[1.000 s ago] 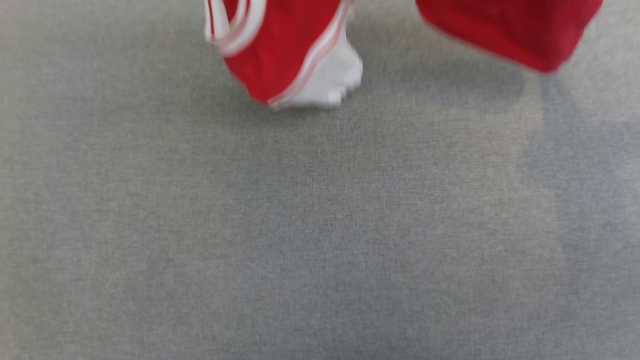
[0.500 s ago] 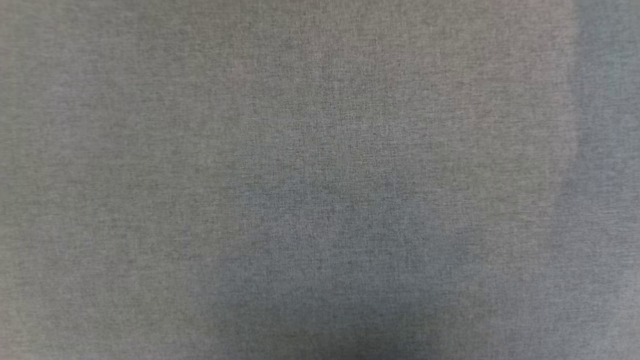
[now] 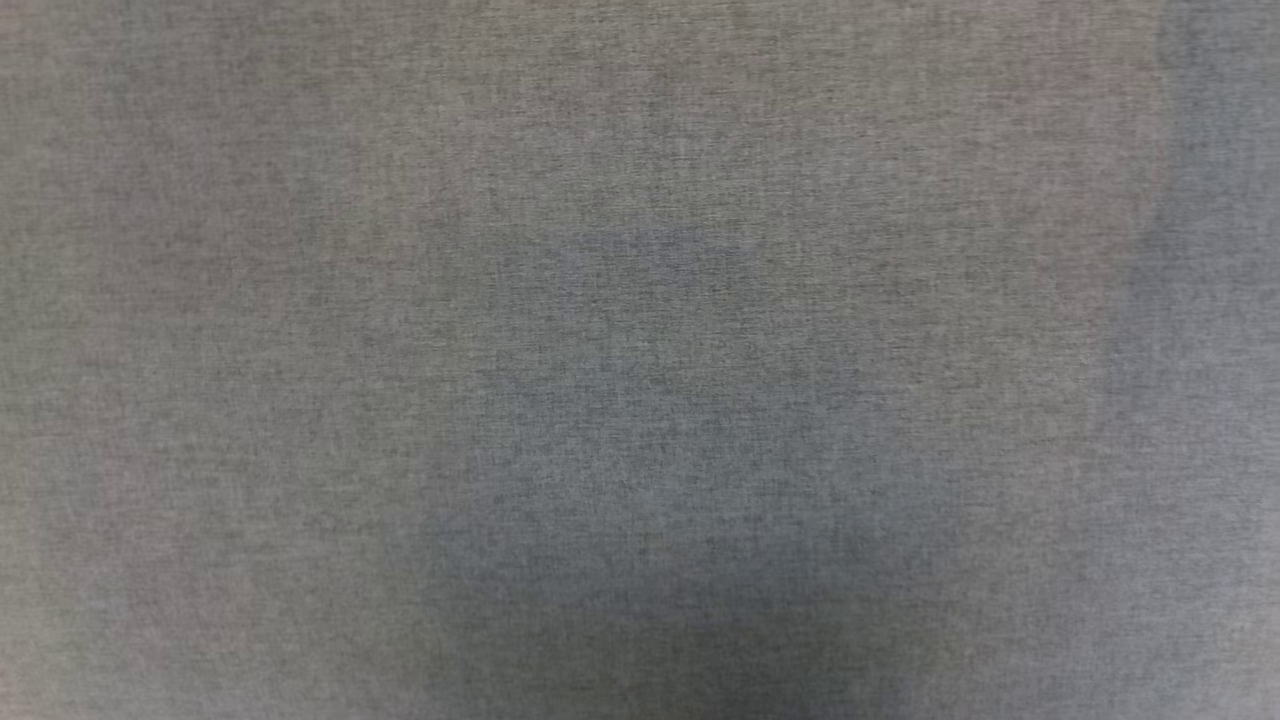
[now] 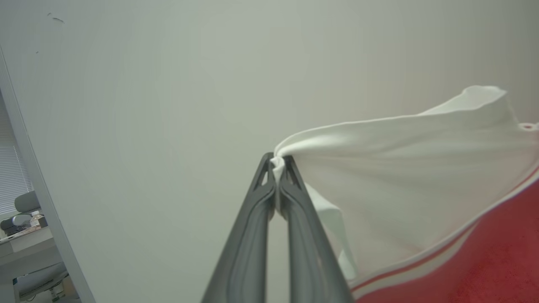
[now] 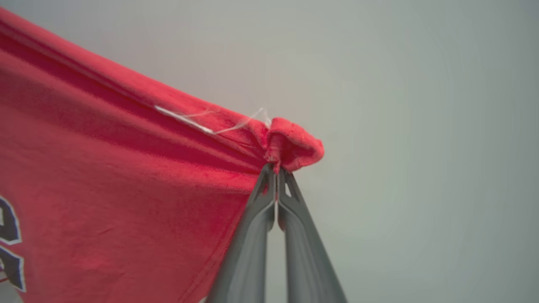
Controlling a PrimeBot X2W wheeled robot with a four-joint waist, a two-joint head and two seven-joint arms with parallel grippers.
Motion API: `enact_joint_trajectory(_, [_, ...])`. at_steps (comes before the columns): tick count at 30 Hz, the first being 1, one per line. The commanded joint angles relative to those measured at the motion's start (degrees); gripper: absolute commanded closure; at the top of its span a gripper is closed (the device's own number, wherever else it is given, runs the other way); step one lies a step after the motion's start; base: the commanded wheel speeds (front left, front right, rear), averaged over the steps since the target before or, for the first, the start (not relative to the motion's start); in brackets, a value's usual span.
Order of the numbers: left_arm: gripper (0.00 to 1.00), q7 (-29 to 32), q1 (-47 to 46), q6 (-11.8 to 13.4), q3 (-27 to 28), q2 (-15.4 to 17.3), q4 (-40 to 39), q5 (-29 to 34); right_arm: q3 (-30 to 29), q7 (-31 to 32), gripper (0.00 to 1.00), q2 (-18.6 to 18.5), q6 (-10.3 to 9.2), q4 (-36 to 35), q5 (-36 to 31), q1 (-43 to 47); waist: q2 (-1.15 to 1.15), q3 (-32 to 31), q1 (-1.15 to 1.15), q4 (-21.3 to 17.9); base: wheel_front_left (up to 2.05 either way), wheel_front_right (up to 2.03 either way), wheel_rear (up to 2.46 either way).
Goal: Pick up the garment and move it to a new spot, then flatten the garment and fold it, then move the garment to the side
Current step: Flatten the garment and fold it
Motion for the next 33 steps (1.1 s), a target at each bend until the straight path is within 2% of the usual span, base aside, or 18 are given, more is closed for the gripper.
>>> enact_joint_trajectory(1, [1.00, -0.3, 3.4, 0.0, 1.1, 0.5, -0.9, -0.6, 0.2, -0.9, 1.00, -0.5, -0.54, 1.0, -0.4, 1.1, 0.00, 0.2, -0.01, 0.5, 0.00, 0.00, 0.00])
enact_joint_trajectory(11, [1.00, -0.3, 27.8, -0.6, 5.6, -5.3, -10.9, -2.4, 4.7, -4.9, 1.00, -1.6, -0.54, 2.6, 2.0, 12.1, 0.00, -3.9, -0.01, 2.8, 0.00, 0.00, 0.00])
enact_joint_trajectory(20, [1.00, -0.3, 49.5, -0.9, 3.2, -11.4, -15.3, -3.8, 9.4, -5.5, 1.00, -3.0, -0.54, -2.7, 5.6, 28.5, 0.00, -12.3, -0.01, 4.5, 0.00, 0.00, 0.00])
enact_joint_trajectory(25, [1.00, -0.3, 59.4, -0.9, 0.2, -11.8, -15.1, -5.9, 10.5, -5.5, 1.00, -3.7, -0.54, -5.5, 8.4, 38.7, 0.00, -17.3, -0.01, 4.8, 0.00, 0.00, 0.00])
enact_joint_trajectory(33, [1.00, -0.3, 72.1, -0.9, -5.6, -10.0, -13.2, -10.3, 14.0, -5.5, 1.00, -4.8, -0.54, -5.9, 14.9, 53.0, 0.00, -24.3, -0.01, 5.3, 0.00, 0.00, 0.00])
